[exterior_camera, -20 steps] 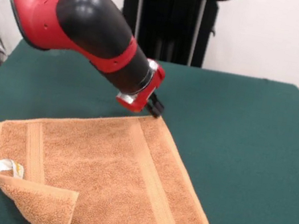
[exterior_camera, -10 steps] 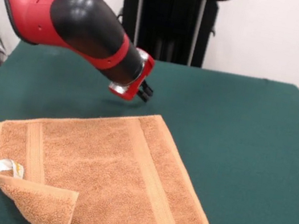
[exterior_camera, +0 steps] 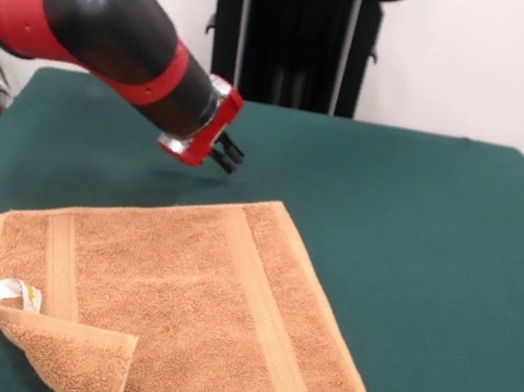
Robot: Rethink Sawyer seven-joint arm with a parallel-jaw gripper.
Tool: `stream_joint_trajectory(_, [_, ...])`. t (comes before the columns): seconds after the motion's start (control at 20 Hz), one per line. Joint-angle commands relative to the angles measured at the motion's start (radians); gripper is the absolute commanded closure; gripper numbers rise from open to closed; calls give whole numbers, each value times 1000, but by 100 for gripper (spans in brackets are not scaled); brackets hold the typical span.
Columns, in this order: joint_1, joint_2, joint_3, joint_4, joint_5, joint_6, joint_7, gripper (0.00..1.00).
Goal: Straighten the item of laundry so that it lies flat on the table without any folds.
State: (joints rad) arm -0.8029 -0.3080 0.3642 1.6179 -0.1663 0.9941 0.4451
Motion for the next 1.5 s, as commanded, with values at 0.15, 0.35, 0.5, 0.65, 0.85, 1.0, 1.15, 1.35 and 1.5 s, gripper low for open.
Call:
stream_joint_trajectory(0.15, [-5, 20, 142, 5, 75, -157, 126, 100])
stream_joint_trajectory(0.35, [-29, 23, 174, 24, 74, -233, 115, 100])
stream_joint_trajectory(0.5, [-44, 30, 190, 33, 60, -295, 120, 100])
stream_joint_trajectory(0.65, [-30, 34, 176, 18, 49, -301, 140, 100])
stream_joint_trajectory(0.85, [-21, 43, 169, 5, 38, -327, 141, 100])
stream_joint_trajectory(1.0, [-42, 52, 191, 27, 45, -356, 131, 100])
stream_joint_trajectory(1.15, [-76, 63, 231, 57, 55, -388, 120, 100])
stream_joint_trajectory(1.35, [-114, 80, 273, 82, 46, -431, 112, 100])
stream_joint_trajectory(1.5, [-135, 99, 299, 88, 37, -459, 112, 100])
